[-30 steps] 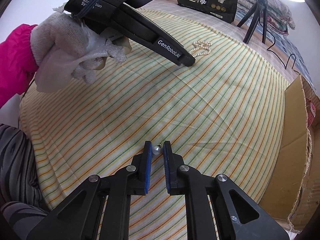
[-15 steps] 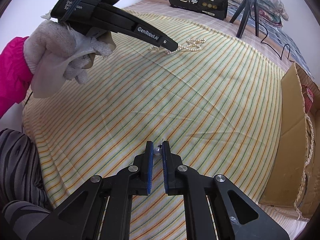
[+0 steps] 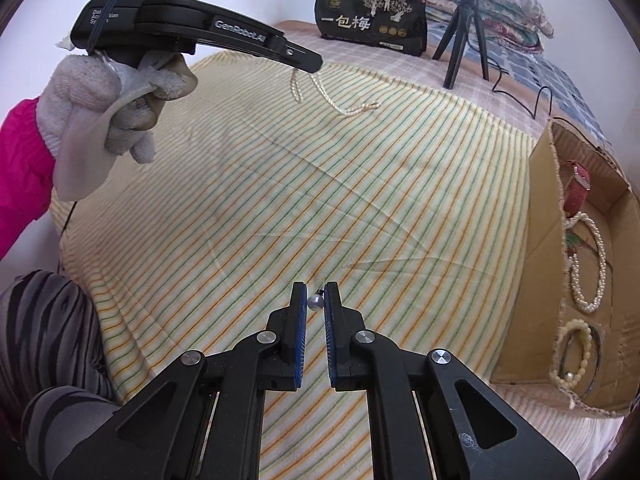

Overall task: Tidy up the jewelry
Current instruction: 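Close the left tool on the pearl necklace and lift it while the right tool holds the earring, then carry the necklace with the left tool while the right tool carries the earring over the box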

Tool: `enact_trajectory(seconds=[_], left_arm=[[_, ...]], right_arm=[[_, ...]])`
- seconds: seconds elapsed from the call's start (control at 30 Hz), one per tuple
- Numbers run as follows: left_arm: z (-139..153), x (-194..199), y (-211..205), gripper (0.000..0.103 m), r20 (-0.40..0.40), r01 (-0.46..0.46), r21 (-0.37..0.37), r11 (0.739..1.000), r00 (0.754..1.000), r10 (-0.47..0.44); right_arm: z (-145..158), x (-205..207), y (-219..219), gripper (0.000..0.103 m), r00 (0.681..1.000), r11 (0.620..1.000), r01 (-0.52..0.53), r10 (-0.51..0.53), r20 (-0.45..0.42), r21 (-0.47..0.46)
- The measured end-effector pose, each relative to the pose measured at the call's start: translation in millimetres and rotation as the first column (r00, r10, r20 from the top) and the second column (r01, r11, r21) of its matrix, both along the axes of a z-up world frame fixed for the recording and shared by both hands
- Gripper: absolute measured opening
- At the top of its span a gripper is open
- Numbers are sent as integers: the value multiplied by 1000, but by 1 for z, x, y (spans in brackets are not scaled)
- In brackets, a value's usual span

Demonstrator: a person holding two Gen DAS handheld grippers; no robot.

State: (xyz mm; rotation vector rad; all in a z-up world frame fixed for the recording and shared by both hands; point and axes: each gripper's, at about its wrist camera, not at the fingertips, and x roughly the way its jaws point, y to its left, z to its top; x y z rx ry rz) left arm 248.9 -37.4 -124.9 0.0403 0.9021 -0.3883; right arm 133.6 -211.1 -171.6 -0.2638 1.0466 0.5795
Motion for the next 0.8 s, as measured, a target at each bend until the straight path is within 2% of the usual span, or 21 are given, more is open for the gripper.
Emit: enact_trajectory(seconds=[0.5,0.8], left_arm=[[72,-26,-6,5,109,33,-71,997,994,-25],[108,-45,-46,5,164,123,-85,989,980,-108]], right_arm=[[43,-13,-41,7,993,997,72,-76,87,41],[64,-14,-80,7,980,988,143,-150,135,57]])
